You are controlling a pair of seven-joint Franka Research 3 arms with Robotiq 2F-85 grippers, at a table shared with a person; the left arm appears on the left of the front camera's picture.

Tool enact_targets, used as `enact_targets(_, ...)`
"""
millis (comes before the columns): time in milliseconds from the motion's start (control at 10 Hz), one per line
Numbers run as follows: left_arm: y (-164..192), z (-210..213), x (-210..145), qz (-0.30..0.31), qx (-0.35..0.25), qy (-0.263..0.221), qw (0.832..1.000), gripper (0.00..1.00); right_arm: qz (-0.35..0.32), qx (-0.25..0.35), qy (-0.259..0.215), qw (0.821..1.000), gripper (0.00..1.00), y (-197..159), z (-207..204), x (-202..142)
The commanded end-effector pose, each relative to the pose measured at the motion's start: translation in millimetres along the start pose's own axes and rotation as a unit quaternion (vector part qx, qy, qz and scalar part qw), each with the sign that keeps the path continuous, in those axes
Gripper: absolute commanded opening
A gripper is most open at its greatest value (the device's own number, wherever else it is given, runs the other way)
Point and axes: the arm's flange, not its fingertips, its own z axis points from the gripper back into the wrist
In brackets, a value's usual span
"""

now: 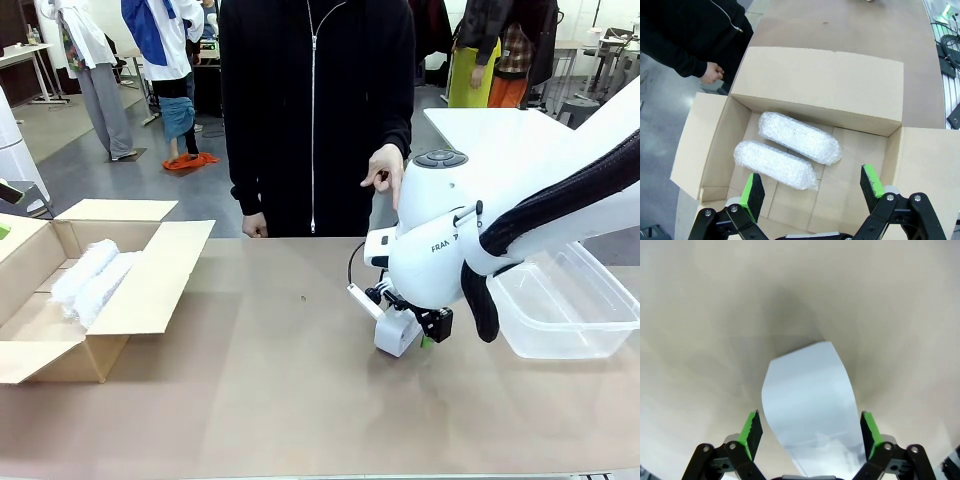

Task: Separate and place wrapped and unwrapped clocks.
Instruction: Pick up the Digital clock indicated by the person.

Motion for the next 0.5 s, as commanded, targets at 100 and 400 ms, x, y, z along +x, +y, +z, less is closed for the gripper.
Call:
enact_targets(100, 1.4, -0.3, -1.8, -0.006, 0.002, -0.008, 1.000, 1.00, 0.008, -0.029, 0.018, 0.999, 0.81, -6.9, -1.0, -2.4)
enact_targets(400, 1.4, -0.3, -1.8, -0.006, 0.002, -0.008, 1.000, 1.00, 0.014, -0.028, 0.015, 0.999, 0.42, -8.9, 0.4, -2.3)
